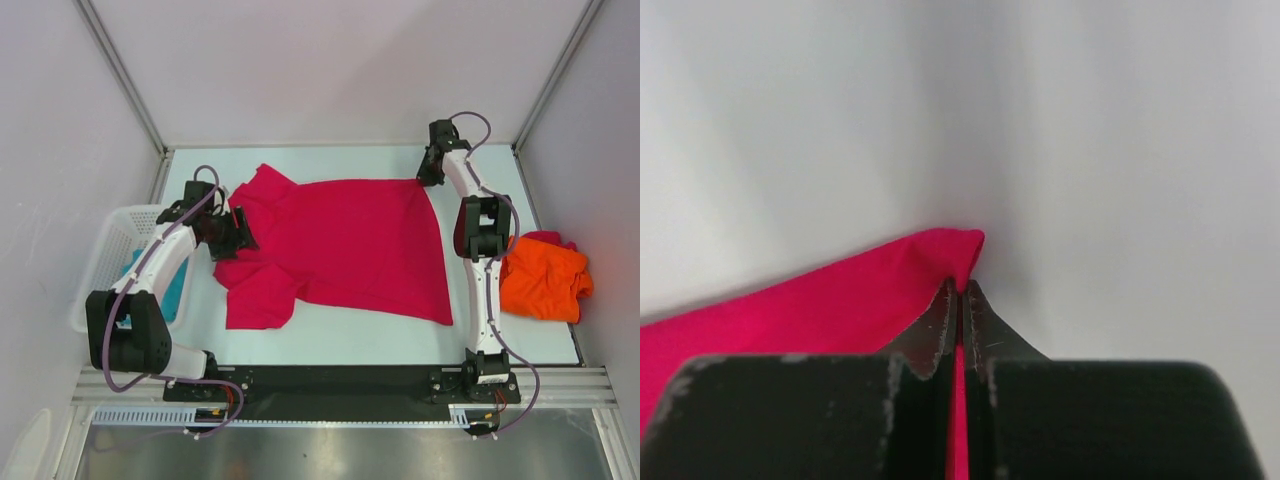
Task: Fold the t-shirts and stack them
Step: Flatten out the tshirt
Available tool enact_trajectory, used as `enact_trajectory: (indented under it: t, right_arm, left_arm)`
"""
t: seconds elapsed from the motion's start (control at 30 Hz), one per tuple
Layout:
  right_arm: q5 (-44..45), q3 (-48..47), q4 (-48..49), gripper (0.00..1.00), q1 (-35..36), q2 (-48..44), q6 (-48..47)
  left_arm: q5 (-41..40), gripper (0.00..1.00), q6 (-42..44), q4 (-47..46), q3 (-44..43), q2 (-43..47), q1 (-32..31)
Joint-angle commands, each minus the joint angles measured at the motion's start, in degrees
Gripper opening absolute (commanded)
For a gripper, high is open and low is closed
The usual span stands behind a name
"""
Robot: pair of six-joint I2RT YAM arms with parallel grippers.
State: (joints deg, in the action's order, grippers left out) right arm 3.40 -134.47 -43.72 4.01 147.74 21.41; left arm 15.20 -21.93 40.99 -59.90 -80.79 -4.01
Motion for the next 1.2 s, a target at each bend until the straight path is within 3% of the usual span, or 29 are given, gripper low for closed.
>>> enact_trajectory:
  t: [0.0, 0.2, 0.3, 0.5, 0.67, 0.77, 0.9, 1.03, 1.17]
  right_arm:
    - [11.1, 0.4, 0.6, 0.00, -3.5, -1.8, 2.1]
    - [14.0, -1.7, 2.1, 0.00, -5.8, -1.1, 3.6]
    - [9.2, -7.3, -0.3, 0.27, -6.2, 2.0, 3.6]
    - [6.6, -5.3, 0.0, 0.52, -5.9, -0.3, 3.3]
    - [7.6, -0.3, -0.5, 0.54, -4.8, -8.7, 2.6]
    - [7.2, 8.8, -0.4, 0.56, -2.6, -17.9, 2.8]
    - [7.9, 32.5, 4.5, 0.58, 2.4, -33.4, 2.4]
    - [6.1, 49.2, 7.1, 0.60, 7.0, -47.7, 4.8]
    - [2.9, 61.2, 7.3, 0.61, 12.0, -59.8, 7.9]
  left_arm:
    - [-0.4, 0.68, 1.7, -1.0, -0.6, -0.8, -0.3]
    - [-0.2, 0.68, 2.0, -0.8, -1.4, -1.6, -0.3]
    - [0.0, 0.68, 1.9, -0.7, -1.8, -1.9, -0.4]
    - [0.3, 0.68, 1.5, -0.2, -1.6, -1.6, -0.4]
    - [-0.9, 0.68, 0.6, 0.2, 0.0, -0.1, -0.4]
    - [-0.4, 0.69, 0.0, 1.0, 1.7, 0.4, -0.4]
    - [-0.7, 0.70, -1.5, 0.6, 6.1, 3.1, -1.3]
    - [-1.4, 0.70, -4.1, -0.5, 11.2, 8.4, -3.2]
    - [-1.6, 0.70, -7.5, -2.2, 17.3, 13.5, -6.4]
